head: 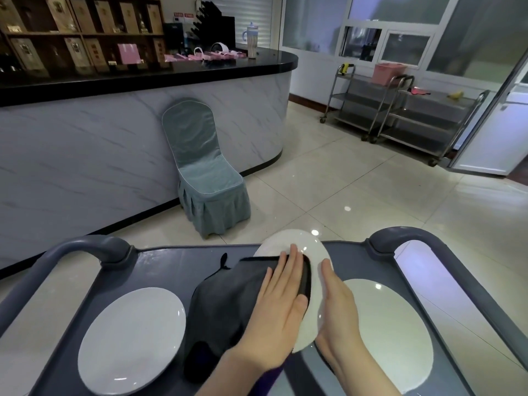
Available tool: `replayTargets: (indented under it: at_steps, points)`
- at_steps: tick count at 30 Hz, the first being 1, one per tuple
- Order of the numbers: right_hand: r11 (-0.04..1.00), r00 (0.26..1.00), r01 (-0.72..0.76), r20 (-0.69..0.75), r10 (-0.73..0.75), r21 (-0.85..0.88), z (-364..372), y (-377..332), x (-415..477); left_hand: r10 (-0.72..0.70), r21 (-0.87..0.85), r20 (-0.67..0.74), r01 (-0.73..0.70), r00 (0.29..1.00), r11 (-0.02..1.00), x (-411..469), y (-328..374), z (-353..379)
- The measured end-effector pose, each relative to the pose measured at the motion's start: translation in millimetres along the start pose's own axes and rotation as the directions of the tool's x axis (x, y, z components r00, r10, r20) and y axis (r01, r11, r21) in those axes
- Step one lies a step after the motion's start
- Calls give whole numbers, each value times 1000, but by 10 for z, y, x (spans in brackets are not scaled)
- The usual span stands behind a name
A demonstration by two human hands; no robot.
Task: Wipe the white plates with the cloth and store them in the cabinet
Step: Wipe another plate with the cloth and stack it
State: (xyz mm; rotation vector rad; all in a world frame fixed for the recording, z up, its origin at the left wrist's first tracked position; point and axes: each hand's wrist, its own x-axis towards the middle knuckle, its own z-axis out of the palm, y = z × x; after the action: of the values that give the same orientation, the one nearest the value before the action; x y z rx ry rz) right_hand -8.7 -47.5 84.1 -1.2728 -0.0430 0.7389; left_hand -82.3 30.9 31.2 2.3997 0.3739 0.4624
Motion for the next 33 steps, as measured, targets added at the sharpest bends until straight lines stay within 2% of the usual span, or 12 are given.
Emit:
replayTargets:
  at_steps: [5, 8, 11, 14, 17, 19, 21, 23, 24, 30, 32, 33]
  points:
    - [1000, 1000, 2, -12, -2, 4, -44, 22, -20, -14, -149, -71, 3, 997, 989, 156, -183, -29]
    - [996, 996, 68, -56, -71, -51, -80, -29, 2, -178, -318, -99, 139, 979, 938, 162, -370, 130]
    - [994, 993, 88, -78, -93, -68, -124, -33, 22, -384, -479, 17, 345, 923, 807, 143, -491, 206]
    - [978, 987, 143, -56, -154, -153, -166, -53, 38, -469, -360, 160, 493, 869, 792, 73, -603, 126]
    - [911, 968, 248, 58, -243, -331, -178, -33, 72, -498, -167, 102, 508, 861, 845, -24, -704, -26]
    - [838, 951, 308, 154, -267, -451, -146, 35, 87, -554, -282, -27, 525, 832, 803, -72, -696, -186]
    - [730, 915, 403, 262, -307, -552, -71, 97, 41, -653, -593, -50, 504, 756, 629, -117, -605, -390]
    - [567, 819, 573, 443, -365, -592, 20, 184, -4, -699, -807, 3, 415, 715, 420, -182, -460, -617]
    - [474, 755, 655, 540, -372, -589, 70, 234, -25, -709, -845, 8, 384, 705, 372, -221, -408, -715]
    - [-2, 451, 887, 865, -221, -463, 329, 678, -17, -803, -853, -52, 392, 593, 344, -496, -385, -1104]
    - [-35, 418, 906, 904, -85, -422, 460, 713, -30, -827, -881, -47, 367, 560, 298, -625, -504, -1177]
    - [0, 416, 909, 909, -12, -416, 519, 718, -22, -839, -892, -46, 356, 543, 279, -697, -568, -1203]
